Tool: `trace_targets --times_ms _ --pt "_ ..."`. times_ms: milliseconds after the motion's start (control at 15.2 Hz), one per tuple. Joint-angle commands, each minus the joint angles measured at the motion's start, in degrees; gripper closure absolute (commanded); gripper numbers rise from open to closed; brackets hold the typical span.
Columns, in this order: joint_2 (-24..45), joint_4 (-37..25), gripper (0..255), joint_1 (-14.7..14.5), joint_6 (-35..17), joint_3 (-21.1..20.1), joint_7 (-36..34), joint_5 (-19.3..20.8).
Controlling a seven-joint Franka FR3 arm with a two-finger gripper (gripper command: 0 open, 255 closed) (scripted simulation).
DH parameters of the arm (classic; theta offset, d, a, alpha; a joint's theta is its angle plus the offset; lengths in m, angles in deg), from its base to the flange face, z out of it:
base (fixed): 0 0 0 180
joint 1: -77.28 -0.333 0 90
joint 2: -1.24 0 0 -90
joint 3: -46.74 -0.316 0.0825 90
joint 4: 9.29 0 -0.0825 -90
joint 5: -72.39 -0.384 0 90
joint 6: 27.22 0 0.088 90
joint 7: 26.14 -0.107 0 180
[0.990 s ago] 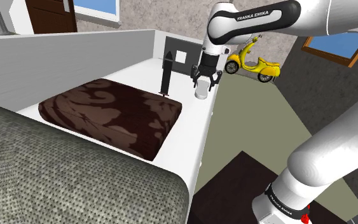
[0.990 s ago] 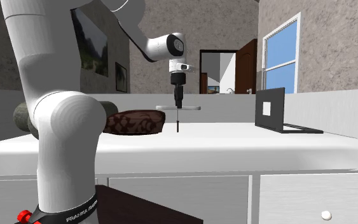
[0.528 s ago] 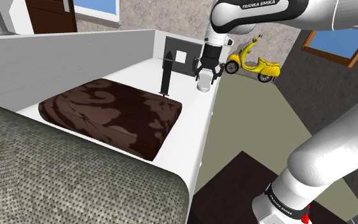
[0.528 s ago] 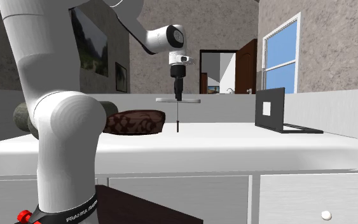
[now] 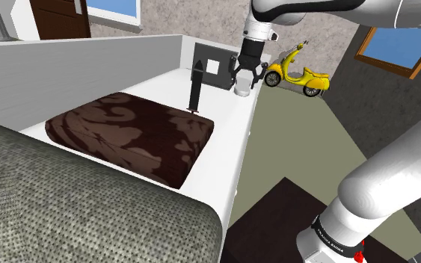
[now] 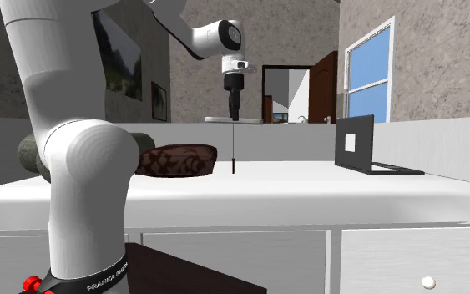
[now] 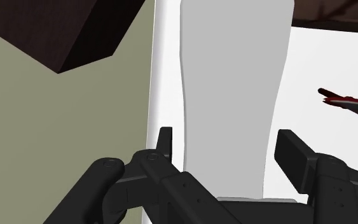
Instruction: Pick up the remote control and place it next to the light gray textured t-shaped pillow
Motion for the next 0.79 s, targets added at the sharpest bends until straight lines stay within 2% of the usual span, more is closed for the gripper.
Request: trace_targets --times_ms 0,330,726 --pt "0.04 -1.75 255 0.05 1.70 0.07 0.09 0.02" --pt "0.60 -5.91 255 0.08 5.31 0.07 0.06 0.13" --pt "-7.32 1.67 255 -2.75 5.43 -3.34 -5.60 -2.32"
